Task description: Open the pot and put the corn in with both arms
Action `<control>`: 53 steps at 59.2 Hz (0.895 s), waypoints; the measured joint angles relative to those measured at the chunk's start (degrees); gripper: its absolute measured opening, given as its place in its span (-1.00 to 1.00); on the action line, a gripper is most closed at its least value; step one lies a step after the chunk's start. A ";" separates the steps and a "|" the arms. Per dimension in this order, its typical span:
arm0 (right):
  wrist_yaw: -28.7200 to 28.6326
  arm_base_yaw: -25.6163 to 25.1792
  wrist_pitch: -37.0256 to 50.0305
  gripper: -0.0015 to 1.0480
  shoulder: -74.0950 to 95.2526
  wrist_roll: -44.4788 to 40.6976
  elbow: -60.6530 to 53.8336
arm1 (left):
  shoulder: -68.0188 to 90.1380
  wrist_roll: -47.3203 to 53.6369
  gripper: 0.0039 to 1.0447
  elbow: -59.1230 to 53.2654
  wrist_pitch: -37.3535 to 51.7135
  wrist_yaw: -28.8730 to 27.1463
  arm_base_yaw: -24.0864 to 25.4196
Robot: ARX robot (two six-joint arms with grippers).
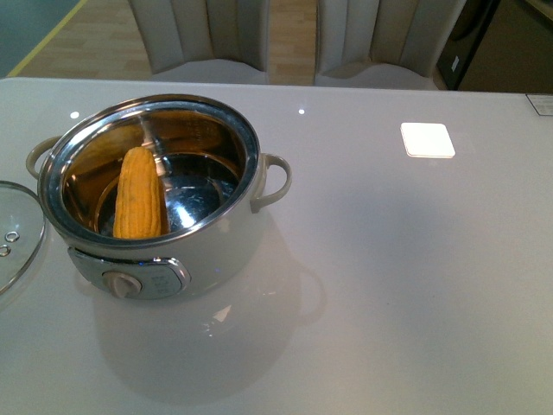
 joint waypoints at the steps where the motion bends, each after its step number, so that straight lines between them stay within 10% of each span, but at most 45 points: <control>1: 0.31 -0.13 0.00 0.83 -0.70 -0.39 -0.33 | 0.00 0.00 0.87 0.00 0.00 0.00 0.00; 7: 0.57 -0.39 0.17 0.83 -1.55 -1.55 -0.63 | 0.00 0.00 0.87 0.00 0.00 0.02 0.00; 19: -1.51 -3.69 28.48 0.20 -3.61 -15.76 -13.46 | -0.02 0.00 0.87 0.00 0.00 0.00 0.00; 39: -7.26 -9.66 26.21 -0.93 -16.39 -19.23 -23.23 | -0.02 0.00 0.87 0.00 -0.02 0.02 0.00; 53: -10.36 -12.76 21.11 -0.96 -25.14 -19.58 -27.04 | 0.00 0.00 0.87 0.00 -0.02 0.02 0.00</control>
